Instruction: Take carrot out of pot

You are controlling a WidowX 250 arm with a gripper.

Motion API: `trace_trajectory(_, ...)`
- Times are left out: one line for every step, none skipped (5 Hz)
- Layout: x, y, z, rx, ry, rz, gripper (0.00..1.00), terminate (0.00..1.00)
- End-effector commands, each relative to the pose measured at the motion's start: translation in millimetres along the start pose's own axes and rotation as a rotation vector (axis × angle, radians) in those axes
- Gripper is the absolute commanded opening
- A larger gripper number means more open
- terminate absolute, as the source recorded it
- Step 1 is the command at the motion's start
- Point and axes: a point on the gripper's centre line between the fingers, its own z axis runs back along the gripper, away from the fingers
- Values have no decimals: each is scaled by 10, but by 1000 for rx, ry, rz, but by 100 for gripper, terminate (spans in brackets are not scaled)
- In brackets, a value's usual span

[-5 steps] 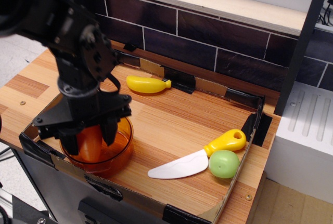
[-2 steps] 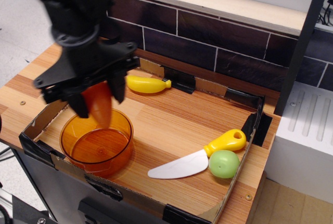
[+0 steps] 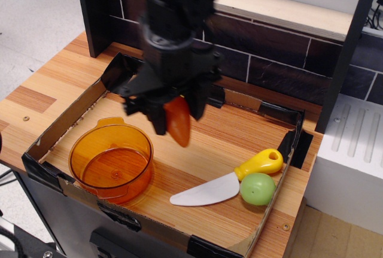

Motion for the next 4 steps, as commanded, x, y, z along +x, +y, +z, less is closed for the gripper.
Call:
trace_trajectory(91,-437,-126,-19,-22,48,0,0)
trace_trajectory(79,-522,-293,4,-37,40,0,0)
trace_trajectory(50,-549,-430,21,-48,25,0,0)
trace_trajectory(28,-575,-516,39,-52,25,0,0)
